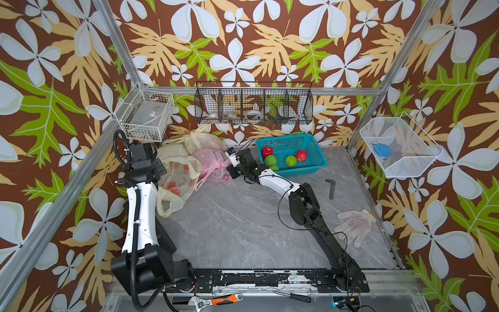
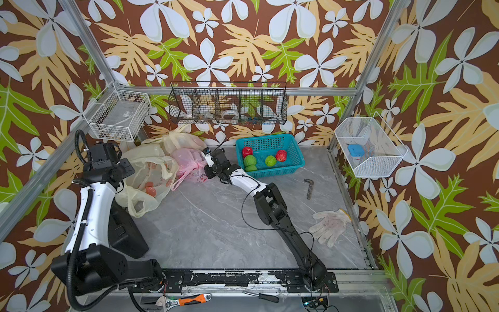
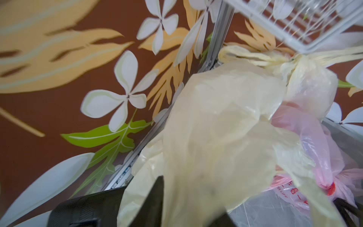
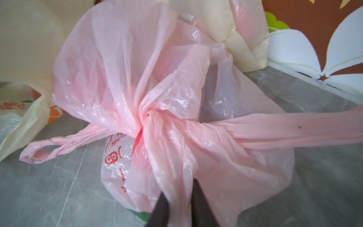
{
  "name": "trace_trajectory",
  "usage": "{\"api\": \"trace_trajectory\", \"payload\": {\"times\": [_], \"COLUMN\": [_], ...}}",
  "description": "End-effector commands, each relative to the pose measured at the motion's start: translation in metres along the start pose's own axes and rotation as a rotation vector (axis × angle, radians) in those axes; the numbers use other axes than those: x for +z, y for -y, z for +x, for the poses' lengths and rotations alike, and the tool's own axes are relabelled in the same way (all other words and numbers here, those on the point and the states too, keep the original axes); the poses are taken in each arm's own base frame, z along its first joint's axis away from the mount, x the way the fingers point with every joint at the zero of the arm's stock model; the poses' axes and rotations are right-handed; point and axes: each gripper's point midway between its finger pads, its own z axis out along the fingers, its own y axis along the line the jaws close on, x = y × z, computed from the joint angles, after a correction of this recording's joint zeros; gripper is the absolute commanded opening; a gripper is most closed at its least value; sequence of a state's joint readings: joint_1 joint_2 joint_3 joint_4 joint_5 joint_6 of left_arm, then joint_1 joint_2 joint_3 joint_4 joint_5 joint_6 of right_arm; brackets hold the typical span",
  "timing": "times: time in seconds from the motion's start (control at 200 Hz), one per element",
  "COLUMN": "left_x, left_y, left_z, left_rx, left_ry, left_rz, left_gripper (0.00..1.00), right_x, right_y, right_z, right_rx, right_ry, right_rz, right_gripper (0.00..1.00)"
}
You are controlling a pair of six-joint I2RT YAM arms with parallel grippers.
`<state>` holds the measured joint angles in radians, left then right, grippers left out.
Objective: Untie the knot of a plastic bag & take out the apple
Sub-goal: Move the plastic bag to the center of the board.
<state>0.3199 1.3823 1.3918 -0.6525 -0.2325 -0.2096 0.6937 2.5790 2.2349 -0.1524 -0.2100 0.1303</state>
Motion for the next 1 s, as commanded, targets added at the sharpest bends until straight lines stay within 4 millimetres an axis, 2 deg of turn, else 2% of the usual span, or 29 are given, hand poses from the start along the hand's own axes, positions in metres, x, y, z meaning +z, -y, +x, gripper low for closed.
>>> {"api": "trace_trajectory", "payload": {"times": [0.0,0.21,0.37,0.54,0.731,0.791,0.881,0.921,0.991], "left_x": [0.003,-0.015,-0.042,-0.070,-0.088,-0.092,-0.100,-0.104,-0.112], "left_y": [0.007,-0.001,-0.004,0.012,0.044,0.050,0.066,0.080,0.116], "left_z": [-0.005,-0.009,-0.009,-0.002,0.007,0.008,0.011,0.015,0.031], "left_rx": [-0.012,-0.012,-0.027,-0.010,0.026,0.032,0.062,0.088,0.168], "left_ry": [0.002,0.051,0.097,0.125,0.107,0.106,0.102,0.096,0.074], "left_rz": [0.037,0.017,0.052,0.152,0.309,0.335,0.386,0.422,0.494], "left_gripper": [0.41,0.47,0.51,0.51,0.55,0.55,0.55,0.55,0.55], "right_x": [-0.034,-0.105,-0.141,-0.174,-0.211,-0.219,-0.229,-0.233,-0.240], "right_y": [-0.006,-0.016,-0.035,-0.056,-0.048,-0.044,-0.042,-0.043,-0.049], "right_z": [-0.018,-0.013,0.008,0.044,0.079,0.090,0.097,0.097,0.089], "right_rx": [-0.034,-0.008,-0.013,-0.070,-0.056,-0.064,-0.068,-0.065,-0.067], "right_ry": [0.029,0.074,0.036,-0.016,-0.038,-0.055,-0.068,-0.064,-0.035], "right_rz": [0.004,0.013,0.012,0.038,0.086,0.109,0.119,0.115,0.090], "right_gripper": [0.00,0.00,0.00,0.00,0.00,0.12,0.39,0.48,0.60]}}
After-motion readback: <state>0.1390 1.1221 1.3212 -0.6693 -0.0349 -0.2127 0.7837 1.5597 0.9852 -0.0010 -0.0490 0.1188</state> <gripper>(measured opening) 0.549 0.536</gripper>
